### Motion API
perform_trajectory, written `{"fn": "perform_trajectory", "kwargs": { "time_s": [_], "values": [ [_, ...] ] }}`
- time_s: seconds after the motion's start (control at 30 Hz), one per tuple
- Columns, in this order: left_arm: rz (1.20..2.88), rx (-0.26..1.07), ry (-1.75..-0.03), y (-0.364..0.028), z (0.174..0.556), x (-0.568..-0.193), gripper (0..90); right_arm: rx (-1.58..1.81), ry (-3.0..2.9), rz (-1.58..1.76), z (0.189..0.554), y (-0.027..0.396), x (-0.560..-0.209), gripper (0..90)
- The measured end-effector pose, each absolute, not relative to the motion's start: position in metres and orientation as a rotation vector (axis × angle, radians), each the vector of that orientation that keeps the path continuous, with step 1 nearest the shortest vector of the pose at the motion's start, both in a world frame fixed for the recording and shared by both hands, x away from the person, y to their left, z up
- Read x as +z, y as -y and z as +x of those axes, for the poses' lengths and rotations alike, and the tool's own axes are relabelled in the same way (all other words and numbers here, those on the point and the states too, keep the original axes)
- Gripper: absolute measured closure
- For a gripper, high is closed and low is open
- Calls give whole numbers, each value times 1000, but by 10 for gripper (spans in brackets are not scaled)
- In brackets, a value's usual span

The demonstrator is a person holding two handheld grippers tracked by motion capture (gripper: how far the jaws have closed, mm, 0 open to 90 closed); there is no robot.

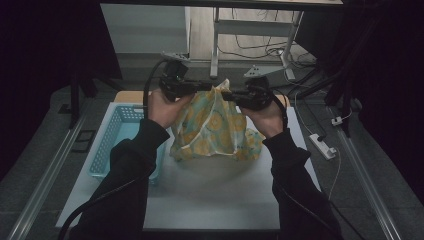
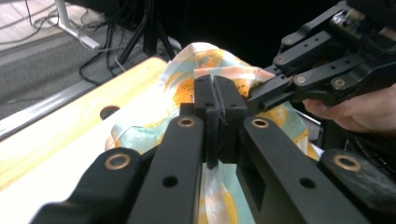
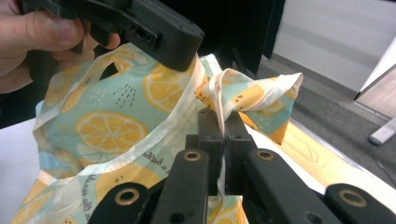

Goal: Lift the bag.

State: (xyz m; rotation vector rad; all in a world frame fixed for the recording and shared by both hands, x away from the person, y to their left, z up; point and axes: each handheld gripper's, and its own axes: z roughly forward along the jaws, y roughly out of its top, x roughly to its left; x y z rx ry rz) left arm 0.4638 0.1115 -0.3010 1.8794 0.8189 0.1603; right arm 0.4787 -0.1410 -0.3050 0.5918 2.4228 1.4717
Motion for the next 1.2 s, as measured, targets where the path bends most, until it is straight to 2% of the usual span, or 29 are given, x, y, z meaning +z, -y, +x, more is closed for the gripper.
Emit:
{"fn": "perform_trajectory", "kwargs": {
  "time_s": [0.3, 0.57, 0.73, 1.2],
  "values": [
    [1918, 100, -856, -103, 472, -334, 884, 1469, -2453, 664, 487, 141, -331, 892],
    [1943, 81, -859, -97, 475, -346, 874, 1466, -2461, 695, 488, 143, -340, 868],
    [1917, 64, -852, -102, 473, -343, 755, 1481, -2441, 713, 488, 146, -337, 809],
    [1942, 173, -816, -114, 459, -336, 486, 1454, -2434, 716, 483, 143, -328, 646]
  ]
}}
